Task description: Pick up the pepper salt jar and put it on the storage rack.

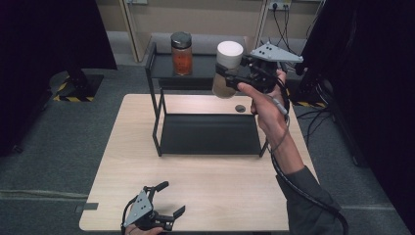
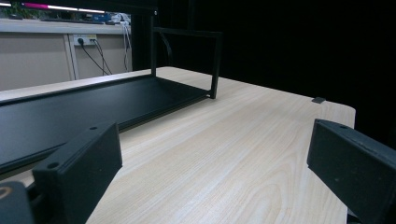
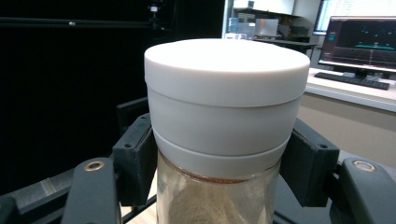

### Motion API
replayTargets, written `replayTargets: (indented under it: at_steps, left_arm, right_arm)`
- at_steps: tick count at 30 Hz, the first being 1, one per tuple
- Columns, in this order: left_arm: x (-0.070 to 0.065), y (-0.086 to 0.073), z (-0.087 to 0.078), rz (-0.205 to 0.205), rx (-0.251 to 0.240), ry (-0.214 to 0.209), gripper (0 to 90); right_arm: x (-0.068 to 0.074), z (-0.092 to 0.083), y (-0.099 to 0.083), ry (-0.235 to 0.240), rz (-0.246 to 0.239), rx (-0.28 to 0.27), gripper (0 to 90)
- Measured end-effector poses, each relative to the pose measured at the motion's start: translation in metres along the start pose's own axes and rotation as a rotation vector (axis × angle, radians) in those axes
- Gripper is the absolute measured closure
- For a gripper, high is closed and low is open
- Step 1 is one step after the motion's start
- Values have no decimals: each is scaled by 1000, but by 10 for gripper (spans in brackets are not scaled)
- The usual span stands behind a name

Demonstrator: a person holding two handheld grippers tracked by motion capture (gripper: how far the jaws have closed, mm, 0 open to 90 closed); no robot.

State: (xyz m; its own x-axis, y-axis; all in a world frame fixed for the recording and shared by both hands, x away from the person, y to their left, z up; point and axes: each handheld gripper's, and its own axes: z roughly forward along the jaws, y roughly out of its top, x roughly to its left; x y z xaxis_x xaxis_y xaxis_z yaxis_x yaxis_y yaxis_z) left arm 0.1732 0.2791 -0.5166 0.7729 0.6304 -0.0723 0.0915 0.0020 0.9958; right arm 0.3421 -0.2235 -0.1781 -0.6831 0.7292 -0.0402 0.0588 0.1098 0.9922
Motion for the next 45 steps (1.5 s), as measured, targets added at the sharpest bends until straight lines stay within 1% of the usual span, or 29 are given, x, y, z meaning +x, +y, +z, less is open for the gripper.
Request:
replayTargets:
  at_steps: [4,5,10,12,14,17,19,22,27,31,33,35,40,45]
  left_arm:
    - [0,0,0,0,2,-2,25]
    - [0,0,0,-1,0,-3,25]
    - [0,0,-1,-7,-3,-5,25]
    - [0,0,-1,-6,-3,-6,25]
    - [1,0,-1,-5,-3,-8,25]
    - [1,0,-1,-7,-3,-10,25]
    - [1,0,0,-8,-3,-11,25]
    - [0,0,-1,-6,-5,-13,25]
    - [0,0,-1,-7,-7,-15,25]
    - [0,0,-1,-9,-7,-17,25]
    - [0,0,-1,-9,-8,-18,26]
    - [0,0,-1,-9,-8,-18,25]
    - [0,-1,-1,-11,-11,-21,25]
    - [0,-1,-1,-10,-12,-22,26]
  right_arm:
    - [-1,4,5,-15,10,-2,356]
    - [-1,8,9,-30,15,1,356]
    - [-4,16,15,-53,26,-2,356]
    - [-5,18,16,-58,24,-1,356]
    - [-5,26,18,-78,19,7,356]
    - [-6,30,19,-84,25,10,356]
    - [-6,35,22,-106,17,12,356]
    - [-6,40,23,-117,16,14,356]
    - [-7,49,24,-138,17,18,356]
    - [-7,55,25,-146,17,22,356]
    - [-6,61,25,-157,15,28,356]
    - [-6,63,24,-158,15,30,356]
    - [-4,73,22,-169,9,36,356]
    - [-5,78,20,-177,14,38,356]
